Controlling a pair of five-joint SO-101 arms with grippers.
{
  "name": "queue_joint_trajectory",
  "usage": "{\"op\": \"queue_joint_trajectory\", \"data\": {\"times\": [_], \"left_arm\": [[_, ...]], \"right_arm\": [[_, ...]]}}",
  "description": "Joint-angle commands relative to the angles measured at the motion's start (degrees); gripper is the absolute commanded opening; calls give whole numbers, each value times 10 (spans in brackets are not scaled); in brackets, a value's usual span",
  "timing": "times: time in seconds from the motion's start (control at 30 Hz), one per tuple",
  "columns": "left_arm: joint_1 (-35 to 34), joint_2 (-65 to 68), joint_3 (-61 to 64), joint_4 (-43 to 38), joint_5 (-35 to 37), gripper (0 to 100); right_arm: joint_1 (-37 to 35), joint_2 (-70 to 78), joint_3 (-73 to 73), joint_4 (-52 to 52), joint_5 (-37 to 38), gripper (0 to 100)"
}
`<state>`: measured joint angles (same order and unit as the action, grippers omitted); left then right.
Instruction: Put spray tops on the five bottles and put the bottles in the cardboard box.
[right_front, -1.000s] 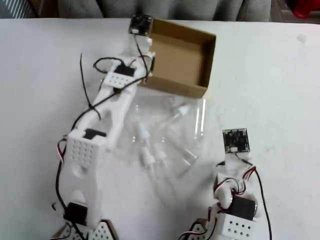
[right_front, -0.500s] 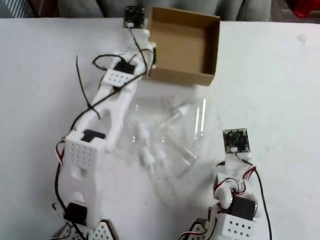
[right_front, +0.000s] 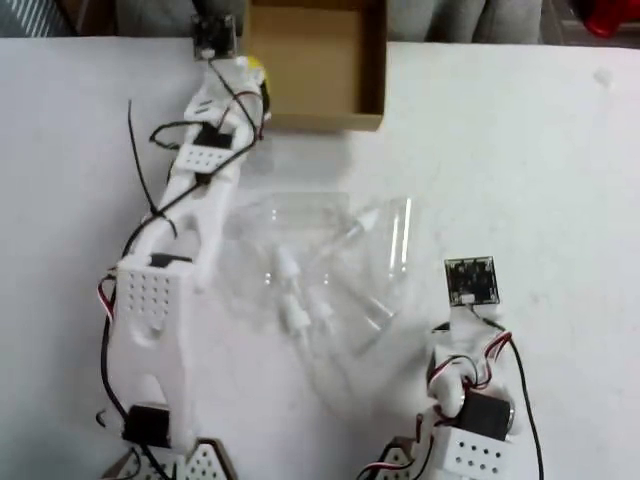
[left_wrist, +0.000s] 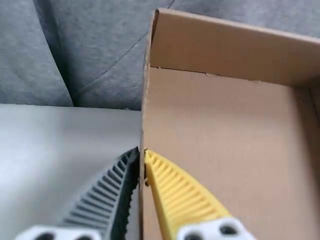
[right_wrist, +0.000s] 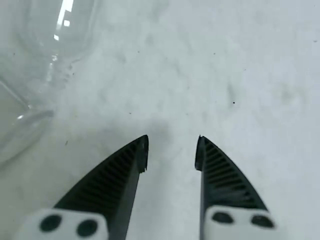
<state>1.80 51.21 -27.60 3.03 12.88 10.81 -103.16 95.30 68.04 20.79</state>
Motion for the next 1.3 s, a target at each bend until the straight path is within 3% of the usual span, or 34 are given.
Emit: {"op": "queue_joint_trajectory", "data": {"times": [0.0, 0.1, 0.17, 0.47, 0.7, 0.97, 1.27], "left_arm": [[-15, 5, -47, -55, 8, 20], [-26, 30, -69, -50, 9, 20], [-33, 47, -98, -3, 9, 20], [-36, 97, -300, 363, 9, 20], [-35, 121, -404, 562, 8, 20], [-30, 162, -481, 657, 8, 20], [29, 239, -683, 823, -15, 19]], "right_arm": [[-5, 0, -16, -10, 7, 135], [-5, 0, -16, -10, 7, 135], [-5, 0, -16, -10, 7, 135], [-5, 0, -16, -10, 7, 136], [-5, 0, -16, -10, 8, 137], [-5, 0, -16, -10, 8, 137], [-5, 0, -16, -10, 8, 137]]}}
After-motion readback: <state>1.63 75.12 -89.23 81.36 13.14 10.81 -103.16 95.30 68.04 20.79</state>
